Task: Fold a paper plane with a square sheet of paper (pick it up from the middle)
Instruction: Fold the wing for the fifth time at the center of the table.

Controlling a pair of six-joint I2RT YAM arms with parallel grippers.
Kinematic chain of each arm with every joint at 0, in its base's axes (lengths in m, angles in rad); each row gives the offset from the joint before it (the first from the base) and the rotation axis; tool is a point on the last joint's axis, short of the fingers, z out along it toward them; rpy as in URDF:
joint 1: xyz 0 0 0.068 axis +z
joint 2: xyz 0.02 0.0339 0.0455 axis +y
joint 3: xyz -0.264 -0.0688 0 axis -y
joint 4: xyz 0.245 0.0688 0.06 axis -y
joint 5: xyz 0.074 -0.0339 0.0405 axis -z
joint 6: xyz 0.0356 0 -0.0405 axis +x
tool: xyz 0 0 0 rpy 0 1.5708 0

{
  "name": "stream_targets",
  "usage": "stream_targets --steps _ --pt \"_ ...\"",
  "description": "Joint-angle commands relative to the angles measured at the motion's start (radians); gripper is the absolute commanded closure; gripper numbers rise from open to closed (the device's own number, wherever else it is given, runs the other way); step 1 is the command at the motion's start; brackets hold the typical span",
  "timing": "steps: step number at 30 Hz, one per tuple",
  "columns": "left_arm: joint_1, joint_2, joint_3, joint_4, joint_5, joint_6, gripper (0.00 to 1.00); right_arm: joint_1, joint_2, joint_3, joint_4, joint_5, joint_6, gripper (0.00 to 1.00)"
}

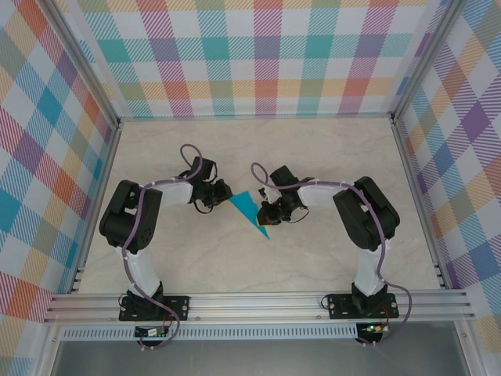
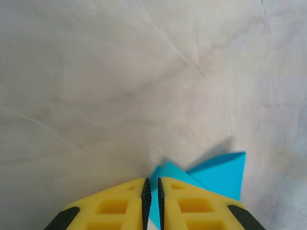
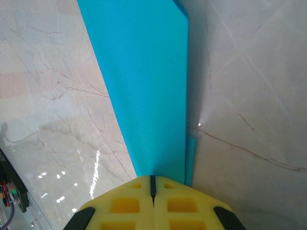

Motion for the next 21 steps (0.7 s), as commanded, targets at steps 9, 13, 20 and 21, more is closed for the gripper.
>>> stream_targets --steps 9,13,20,21 --pt "-0.012 -0.189 -0.073 0.104 0.085 -0.03 0.85 0.004 0.073 -0.05 -0.102 0.115 -0.023 1.0" --pt "-0.1 -0.172 -0.085 0.123 0.107 -0.044 0.86 0.004 0.062 -0.048 -0.095 0.099 -0.02 1.0" --pt "-0.172 -0.042 -0.054 0.136 0.104 -0.057 0.92 0.004 -0.005 -0.029 -0.056 0.057 -0.014 1.0" --pt "-0.174 -0.028 -0.054 0.133 0.105 -0.06 0.92 0.004 -0.016 -0.023 -0.045 0.048 -0.01 1.0"
